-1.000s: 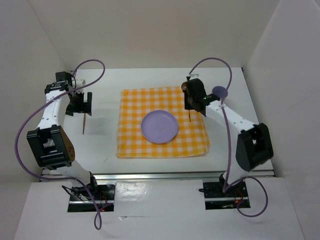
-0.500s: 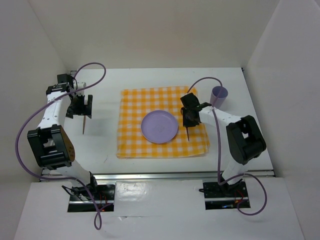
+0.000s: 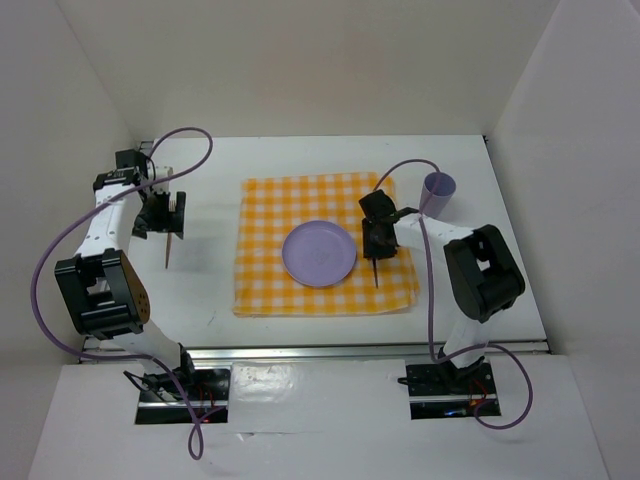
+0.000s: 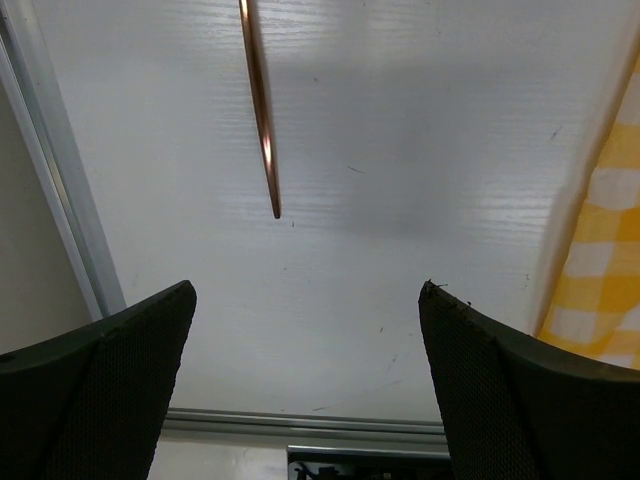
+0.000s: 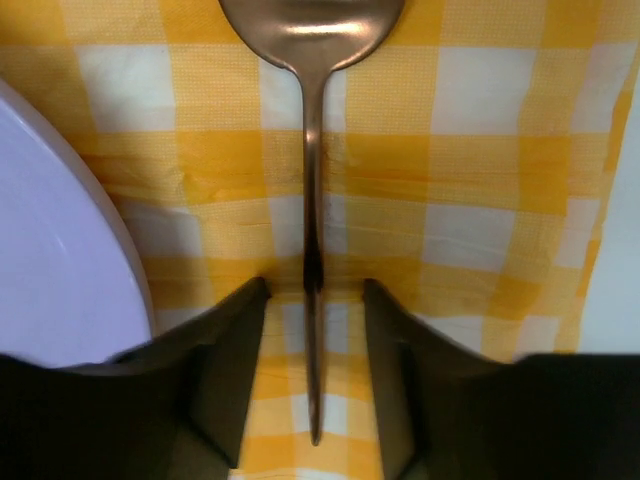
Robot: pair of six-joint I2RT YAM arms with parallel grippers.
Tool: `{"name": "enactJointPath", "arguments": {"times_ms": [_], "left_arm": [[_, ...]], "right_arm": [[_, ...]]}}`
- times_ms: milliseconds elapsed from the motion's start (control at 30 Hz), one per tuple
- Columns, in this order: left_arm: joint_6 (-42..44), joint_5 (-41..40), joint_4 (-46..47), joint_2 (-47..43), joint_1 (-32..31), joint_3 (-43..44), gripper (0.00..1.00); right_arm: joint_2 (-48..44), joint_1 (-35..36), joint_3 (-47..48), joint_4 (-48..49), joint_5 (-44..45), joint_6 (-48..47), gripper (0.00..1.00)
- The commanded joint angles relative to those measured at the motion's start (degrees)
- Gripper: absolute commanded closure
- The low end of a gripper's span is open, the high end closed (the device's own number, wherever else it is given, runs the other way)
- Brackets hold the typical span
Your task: Set the dinner table for one person
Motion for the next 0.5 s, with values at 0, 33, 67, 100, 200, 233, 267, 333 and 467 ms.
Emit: {"name": "enactJointPath", "arguments": {"times_ms": [0,33,67,100,200,233,267,333,467], "left_arm": [[1.7,-1.6,0.9,-0.8,0.2,-0.9,0.02],[2.2,-2.5,0.9,-0.8,0.2,-1.5,0.02],[2.2,-2.5,0.9,0.0,0.2,-1.5,0.02],[2.7,-3.1,1.5,0.9,0.2,-2.1,0.02],[3.3,-5.8,2.1,4.0,0.2,-2.6,0.02],[3.8,-6.7,2.7,5.1,0.2,-2.6,0.02],[3.8,-7.6,2.7,6.4,0.2,-1.9,0.02],[4.4,-9.1,3.3,10.5,0.2,-0.1,0.02],[4.9,-10.5,3.3,17.2,0.2,4.0,0.05]], "right_arm": [[0.0,0.4,2.0,0.2,0.6,0.1,0.44],[-0.9,0.4,2.0,-0.5,0.6,0.1,0.40],[-0.9,0.4,2.7,-0.5,1.5,0.6,0.38],[-1.5,0.4,3.7,-1.6,2.8,0.6,0.36],[-3.1,0.4,5.1,-3.3,3.3,0.6,0.30],[-3.8,0.4,5.1,-3.4,3.3,0.6,0.30],[-5.5,0.4,5.6,-3.4,2.6,0.6,0.29],[-7.3,0.4,6.1,-3.4,1.8,0.6,0.29],[-10.5,0.4,7.5,-2.8,0.4,0.0,0.29]]}}
